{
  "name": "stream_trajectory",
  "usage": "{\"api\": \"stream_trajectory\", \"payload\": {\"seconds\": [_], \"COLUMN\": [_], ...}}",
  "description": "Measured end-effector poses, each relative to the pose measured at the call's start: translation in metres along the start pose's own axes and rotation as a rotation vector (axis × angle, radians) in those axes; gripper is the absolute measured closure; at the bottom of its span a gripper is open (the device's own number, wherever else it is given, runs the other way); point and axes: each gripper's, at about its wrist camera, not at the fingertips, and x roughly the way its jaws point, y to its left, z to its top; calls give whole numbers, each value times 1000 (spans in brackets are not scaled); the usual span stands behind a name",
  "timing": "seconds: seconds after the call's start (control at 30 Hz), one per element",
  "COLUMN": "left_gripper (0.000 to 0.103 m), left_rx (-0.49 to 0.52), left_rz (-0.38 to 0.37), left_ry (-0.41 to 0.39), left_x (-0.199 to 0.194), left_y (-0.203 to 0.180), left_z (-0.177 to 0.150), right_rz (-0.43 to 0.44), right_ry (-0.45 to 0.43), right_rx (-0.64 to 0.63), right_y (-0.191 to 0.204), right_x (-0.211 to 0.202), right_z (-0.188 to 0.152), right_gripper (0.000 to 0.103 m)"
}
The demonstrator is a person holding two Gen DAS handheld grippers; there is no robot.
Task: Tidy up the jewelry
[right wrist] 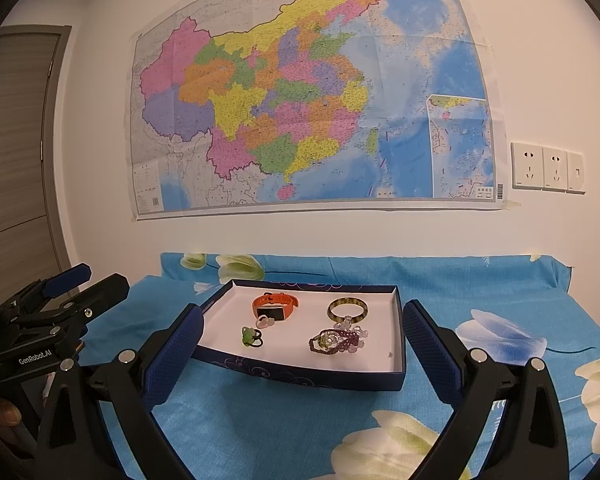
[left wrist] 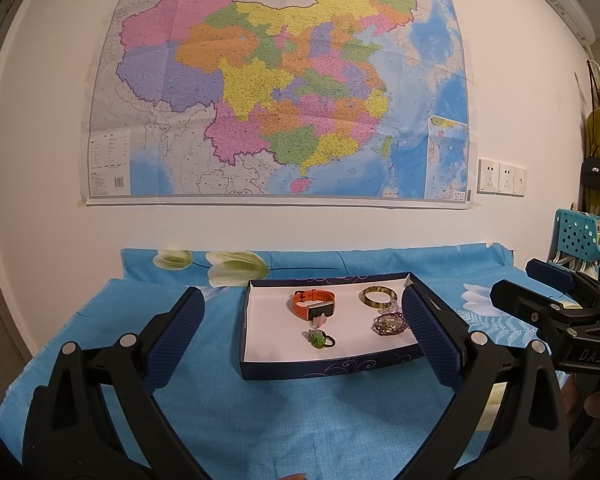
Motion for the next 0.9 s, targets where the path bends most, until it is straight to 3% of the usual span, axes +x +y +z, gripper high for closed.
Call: {"api": "stream_trajectory", "payload": {"seconds": [0.9], "left_gripper": [6], "left_rx": [11], "left_rz": [11], "left_ry": [12], "left_x": [5], "left_y": [-2], "left_z": [-5], "right_rz": [2], "right_ry": [32], "right_rx": [-11], "right_y": [-1], "right_x": [5], "right_z": [-5], "right_gripper": [7]}}
